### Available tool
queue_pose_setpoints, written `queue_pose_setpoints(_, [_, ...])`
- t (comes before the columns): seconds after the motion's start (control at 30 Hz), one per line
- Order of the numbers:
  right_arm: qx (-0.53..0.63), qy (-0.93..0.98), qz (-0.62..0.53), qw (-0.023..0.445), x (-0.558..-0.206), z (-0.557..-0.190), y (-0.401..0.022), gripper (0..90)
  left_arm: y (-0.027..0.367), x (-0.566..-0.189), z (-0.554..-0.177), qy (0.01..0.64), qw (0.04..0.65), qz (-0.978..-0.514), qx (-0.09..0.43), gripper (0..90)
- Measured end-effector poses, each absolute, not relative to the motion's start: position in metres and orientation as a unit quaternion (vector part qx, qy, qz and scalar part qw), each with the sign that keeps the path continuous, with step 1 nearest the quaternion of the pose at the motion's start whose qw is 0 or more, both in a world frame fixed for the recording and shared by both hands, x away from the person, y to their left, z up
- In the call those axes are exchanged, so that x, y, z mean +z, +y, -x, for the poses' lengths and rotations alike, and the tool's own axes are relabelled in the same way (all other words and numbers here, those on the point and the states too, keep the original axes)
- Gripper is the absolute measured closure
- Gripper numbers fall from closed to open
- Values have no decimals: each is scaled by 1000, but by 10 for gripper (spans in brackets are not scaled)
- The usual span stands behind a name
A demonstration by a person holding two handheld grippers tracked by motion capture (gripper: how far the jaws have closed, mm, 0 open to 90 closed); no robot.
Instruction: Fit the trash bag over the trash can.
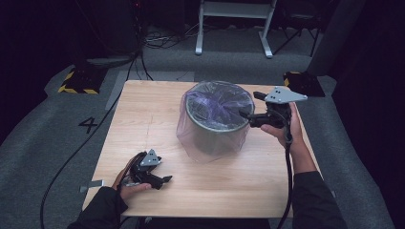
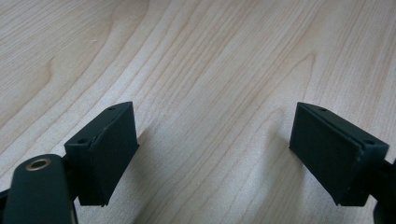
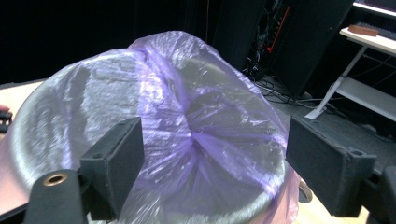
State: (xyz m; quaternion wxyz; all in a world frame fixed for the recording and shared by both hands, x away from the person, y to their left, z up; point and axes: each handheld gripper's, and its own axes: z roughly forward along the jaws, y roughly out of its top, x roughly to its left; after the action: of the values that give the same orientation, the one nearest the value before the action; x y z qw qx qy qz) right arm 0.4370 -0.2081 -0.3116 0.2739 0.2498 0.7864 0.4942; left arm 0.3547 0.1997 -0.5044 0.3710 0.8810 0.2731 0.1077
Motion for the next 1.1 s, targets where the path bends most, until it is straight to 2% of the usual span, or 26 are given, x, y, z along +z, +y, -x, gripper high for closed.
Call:
queue_pose_setpoints(0.57, [485,793,-264,257,-313,-471,-187,204,200,-504,-355,276,370,-880,110,148])
queue_pose_setpoints(0.77, [472,809,-265,229,-316,-483,-185,307,200,-504,-355,276,371,-880,109,148])
queue_pose_setpoints(1.1, [476,818,-251,202,-319,-489,-178,307,200,-504,-355,276,371,-880,109,148])
